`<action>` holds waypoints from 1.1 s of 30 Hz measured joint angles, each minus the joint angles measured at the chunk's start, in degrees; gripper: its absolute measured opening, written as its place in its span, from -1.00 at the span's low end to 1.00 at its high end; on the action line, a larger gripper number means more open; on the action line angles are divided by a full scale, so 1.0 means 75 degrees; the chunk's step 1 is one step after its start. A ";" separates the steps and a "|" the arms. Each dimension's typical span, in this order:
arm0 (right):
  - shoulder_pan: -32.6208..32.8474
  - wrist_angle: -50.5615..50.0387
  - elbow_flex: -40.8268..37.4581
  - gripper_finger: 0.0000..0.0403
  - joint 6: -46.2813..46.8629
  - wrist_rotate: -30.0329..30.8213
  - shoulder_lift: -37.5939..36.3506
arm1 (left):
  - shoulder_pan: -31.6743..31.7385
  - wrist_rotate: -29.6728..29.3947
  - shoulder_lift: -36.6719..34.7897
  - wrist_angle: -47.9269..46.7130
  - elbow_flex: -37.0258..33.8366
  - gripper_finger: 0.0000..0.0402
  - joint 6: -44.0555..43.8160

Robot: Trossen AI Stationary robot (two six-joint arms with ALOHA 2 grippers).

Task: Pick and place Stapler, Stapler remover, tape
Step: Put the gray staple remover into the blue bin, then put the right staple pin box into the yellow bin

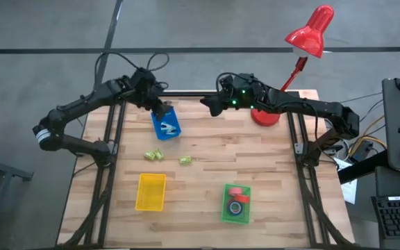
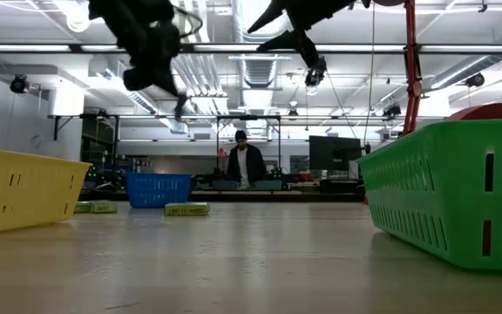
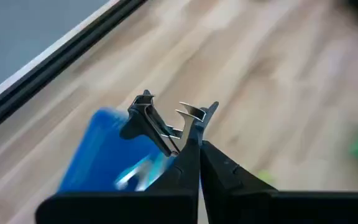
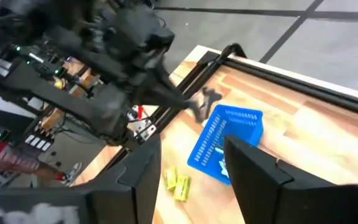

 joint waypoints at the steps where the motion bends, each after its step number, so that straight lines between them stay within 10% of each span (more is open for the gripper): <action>1: 0.0003 -0.0005 0.0000 -0.14 -0.0016 -0.0003 0.0000 | 0.0014 -0.0252 0.0000 -0.0046 -0.0158 -0.97 0.0000; 23: 0.0008 -0.0076 -0.0003 -0.34 0.0243 -0.0018 0.0015 | 0.0058 -0.0926 0.0592 0.1172 -0.2044 -0.61 -0.0843; 33: 0.0154 -0.0431 -0.0132 -0.93 -0.0954 -0.0341 -0.0184 | -0.0012 0.0977 0.0577 0.1795 -0.1497 -0.31 -0.0922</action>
